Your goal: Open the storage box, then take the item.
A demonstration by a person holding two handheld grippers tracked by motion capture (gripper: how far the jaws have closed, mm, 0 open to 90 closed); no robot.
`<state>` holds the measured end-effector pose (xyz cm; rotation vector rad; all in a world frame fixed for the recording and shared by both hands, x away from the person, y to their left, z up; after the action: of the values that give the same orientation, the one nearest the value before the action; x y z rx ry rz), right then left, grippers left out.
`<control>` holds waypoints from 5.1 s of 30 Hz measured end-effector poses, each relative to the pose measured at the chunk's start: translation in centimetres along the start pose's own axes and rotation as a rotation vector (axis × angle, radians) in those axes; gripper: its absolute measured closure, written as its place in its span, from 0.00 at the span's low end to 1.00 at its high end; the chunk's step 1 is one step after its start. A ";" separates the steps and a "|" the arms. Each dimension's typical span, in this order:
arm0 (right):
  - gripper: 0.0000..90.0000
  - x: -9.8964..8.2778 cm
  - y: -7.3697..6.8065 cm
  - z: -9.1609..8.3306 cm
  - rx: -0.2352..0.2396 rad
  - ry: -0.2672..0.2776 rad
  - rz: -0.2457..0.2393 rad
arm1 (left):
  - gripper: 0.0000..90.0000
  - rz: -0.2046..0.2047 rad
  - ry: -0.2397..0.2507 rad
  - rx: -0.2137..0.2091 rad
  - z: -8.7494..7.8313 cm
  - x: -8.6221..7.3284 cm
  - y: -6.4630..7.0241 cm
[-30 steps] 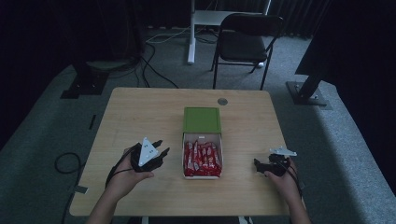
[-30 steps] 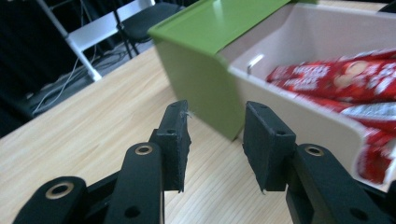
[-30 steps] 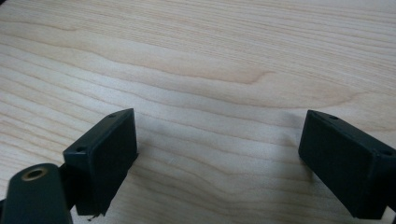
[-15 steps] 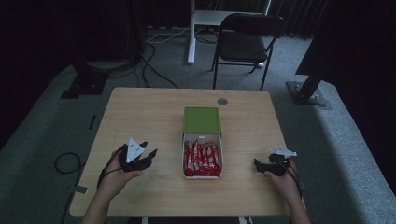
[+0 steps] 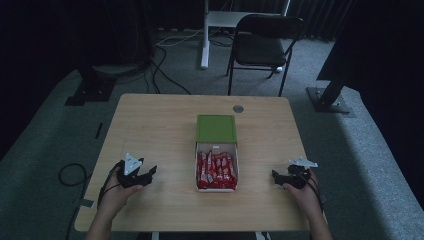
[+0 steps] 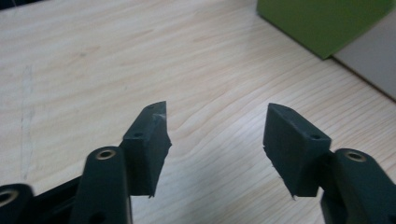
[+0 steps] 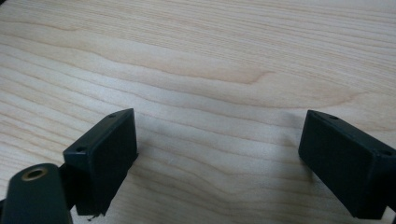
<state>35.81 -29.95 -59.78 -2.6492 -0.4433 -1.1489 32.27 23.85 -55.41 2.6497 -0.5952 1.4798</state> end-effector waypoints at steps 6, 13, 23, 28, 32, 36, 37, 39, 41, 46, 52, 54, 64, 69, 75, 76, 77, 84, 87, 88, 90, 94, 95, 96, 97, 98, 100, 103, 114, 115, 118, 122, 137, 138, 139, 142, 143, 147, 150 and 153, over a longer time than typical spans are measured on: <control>0.12 0.0 0.0 0.0 0.000 0.000 0.000 | 0.39 -0.039 -0.026 0.000 0.0 -1.3 -0.7; 0.12 0.0 0.0 0.0 0.000 0.000 0.000 | 0.27 -0.073 -0.033 0.001 0.1 -2.0 -1.3; 0.12 0.0 0.0 0.0 0.000 0.000 -0.001 | 0.10 -0.078 -0.070 0.039 0.4 -2.8 -2.1; 0.12 0.0 0.0 0.0 0.000 -0.001 0.000 | 0.10 -0.098 -0.100 0.074 0.6 -3.4 -2.7; 0.12 0.0 0.0 0.0 0.000 0.000 0.000 | 0.10 -0.080 -0.124 0.092 0.6 -3.7 -3.0; 0.12 0.0 0.0 0.0 0.000 0.000 0.000 | 0.10 -0.028 -0.158 0.104 0.7 -4.1 -3.1; 0.12 0.0 0.0 0.0 0.000 0.000 -0.001 | 0.10 -0.026 -0.162 0.111 0.8 -4.1 -3.1; 0.12 0.0 0.0 0.0 0.000 0.000 0.000 | 0.10 -0.048 -0.173 0.130 0.8 -4.1 -3.3; 0.12 0.0 0.0 0.0 0.000 0.000 0.000 | 0.10 -0.060 -0.185 0.145 0.8 -4.2 -3.5; 0.12 0.0 0.0 0.0 0.001 0.000 0.000 | 0.10 -0.080 -0.191 0.132 0.9 -4.2 -3.7; 0.12 0.0 0.0 0.1 0.001 0.000 -0.001 | 0.10 -0.159 -0.217 0.123 1.1 -4.3 -4.0; 0.12 0.1 0.0 0.1 0.001 0.000 -0.003 | 0.09 -0.159 -0.219 0.123 1.1 -4.3 -4.0; 0.12 0.1 0.0 0.2 0.001 0.000 -0.003 | 0.05 -0.159 -0.226 0.124 1.3 -4.2 -3.9; 0.12 0.1 -0.2 0.1 0.002 0.001 -0.002 | 0.05 -0.159 -0.226 0.124 1.3 -4.2 -3.9; 0.12 0.0 -0.2 -0.2 -0.002 0.017 0.041 | 0.04 -0.159 -0.226 0.124 1.3 -4.2 -3.9; 0.12 0.1 -0.2 -0.4 -0.007 0.018 0.038 | 0.04 -0.159 -0.226 0.125 1.3 -4.2 -3.9; 0.12 0.2 -0.3 -0.5 -0.008 0.021 0.038 | 0.04 -0.159 -0.226 0.125 1.3 -4.2 -3.9; 0.15 1.3 -1.3 -1.6 -0.028 0.041 0.050 | 0.04 -0.161 -0.227 0.128 1.3 -4.2 -3.9; 0.15 1.9 -1.9 -2.1 -0.013 0.045 0.066 | 0.04 -0.164 -0.227 0.130 1.3 -4.2 -3.9; 0.15 2.4 -2.4 -2.4 -0.014 0.052 0.066 | 0.04 -0.165 -0.227 0.131 1.3 -4.2 -3.9; 0.15 2.8 -2.9 -2.7 -0.004 0.061 0.067 | 0.04 -0.165 -0.227 0.132 1.3 -4.2 -3.9; 0.15 3.8 -3.7 -3.2 -0.004 0.079 0.065 | 0.04 -0.167 -0.228 0.134 1.3 -4.2 -3.9; 0.15 4.0 -3.8 -3.4 -0.005 0.085 0.063 | 0.04 -0.167 -0.228 0.134 1.3 -4.2 -3.9; 0.15 4.3 -4.0 -3.5 -0.001 0.090 0.065 | 0.04 -0.168 -0.228 0.135 1.3 -4.2 -3.9; 0.15 4.3 -4.0 -3.5 -0.001 0.090 0.065 | 0.04 -0.170 -0.228 0.136 1.3 -4.2 -3.8; 0.15 4.7 -4.3 -3.8 0.007 0.097 0.064 | 0.04 -0.170 -0.228 0.137 1.3 -4.2 -3.8; 0.15 5.1 -4.7 -4.0 0.013 0.108 0.063 | 0.04 -0.170 -0.228 0.137 1.3 -4.2 -3.8; 0.15 5.5 -5.1 -4.1 0.020 0.116 0.055 | 0.04 -0.170 -0.228 0.137 1.3 -4.2 -3.8; 0.14 7.7 -8.2 -5.2 0.067 0.147 0.006 | 0.04 -0.173 -0.228 0.141 1.3 -4.2 -3.8; 0.14 7.9 -8.5 -5.3 0.069 0.152 0.001 | 0.04 -0.174 -0.228 0.140 1.3 -4.2 -3.8; 0.14 8.3 -9.3 -5.5 0.088 0.166 -0.011 | 0.04 -0.174 -0.228 0.140 1.3 -4.2 -3.8; 0.14 8.9 -10.5 -5.7 0.111 0.176 -0.034 | 0.04 -0.174 -0.228 0.140 1.3 -4.2 -3.8; 0.14 10.5 -15.3 -4.9 0.197 0.184 -0.089 | 0.04 -0.174 -0.228 0.140 1.3 -4.2 -3.8; 0.14 10.5 -15.6 -4.9 0.207 0.184 -0.091 | 0.04 -0.174 -0.228 0.141 1.3 -4.2 -3.8; 0.15 10.6 -15.9 -4.9 0.219 0.184 -0.087 | 0.04 -0.174 -0.228 0.141 1.3 -4.2 -3.8; 0.15 10.7 -16.9 -4.8 0.234 0.187 -0.099 | 0.04 -0.174 -0.228 0.141 1.3 -4.2 -3.8; 0.15 10.6 -17.2 -4.7 0.240 0.181 -0.106 | 0.04 -0.175 -0.228 0.142 1.3 -4.2 -3.8; 0.16 10.3 -18.2 -4.3 0.264 0.168 -0.097 | 0.04 -0.176 -0.228 0.143 1.3 -4.2 -3.8; 0.16 10.0 -19.3 -4.0 0.284 0.154 -0.110 | 0.04 -0.176 -0.229 0.143 1.3 -4.2 -3.8; 0.16 9.8 -20.2 -3.7 0.298 0.146 -0.112 | 0.04 -0.179 -0.230 0.146 1.3 -4.2 -3.8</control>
<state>32.45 -10.49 -48.47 -2.2941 -0.6839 -1.1938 32.63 28.35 -59.06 2.9193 -0.2586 1.2257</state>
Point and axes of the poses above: each handheld gripper's, and its own axes: z roughly forward along the jaws, x roughly out of its top, y roughly to its right, the point moved 3 cm from there along z, roughly forward along the jaws, and after that the axes turned 6 degrees about x, right-handed, at the moved point
